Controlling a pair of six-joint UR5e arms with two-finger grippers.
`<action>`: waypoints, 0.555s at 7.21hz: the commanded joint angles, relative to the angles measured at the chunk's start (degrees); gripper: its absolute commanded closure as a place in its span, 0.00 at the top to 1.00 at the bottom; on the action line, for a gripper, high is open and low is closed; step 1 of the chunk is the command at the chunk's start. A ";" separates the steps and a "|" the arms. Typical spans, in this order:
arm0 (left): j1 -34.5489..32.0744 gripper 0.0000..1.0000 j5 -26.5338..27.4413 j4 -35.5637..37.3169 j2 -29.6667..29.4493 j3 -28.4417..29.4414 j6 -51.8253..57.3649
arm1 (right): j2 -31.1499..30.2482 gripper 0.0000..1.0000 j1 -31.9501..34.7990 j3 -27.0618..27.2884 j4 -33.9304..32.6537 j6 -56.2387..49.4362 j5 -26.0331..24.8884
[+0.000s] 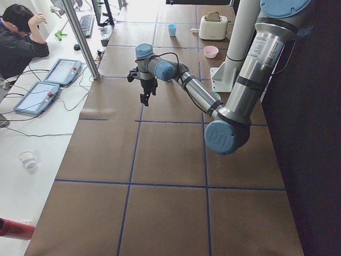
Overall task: Stack blue cups with both arms
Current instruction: 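Open the left gripper and withdraw the left arm out of view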
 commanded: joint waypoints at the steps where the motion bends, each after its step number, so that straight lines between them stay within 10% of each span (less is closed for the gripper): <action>1: -15.52 1.00 -5.21 -0.15 10.97 2.47 17.14 | 0.12 1.00 -0.84 -0.02 0.10 0.05 0.70; 4: -24.43 1.00 -5.39 -1.37 20.65 6.52 24.16 | 1.96 1.00 -3.47 1.12 0.10 5.66 0.43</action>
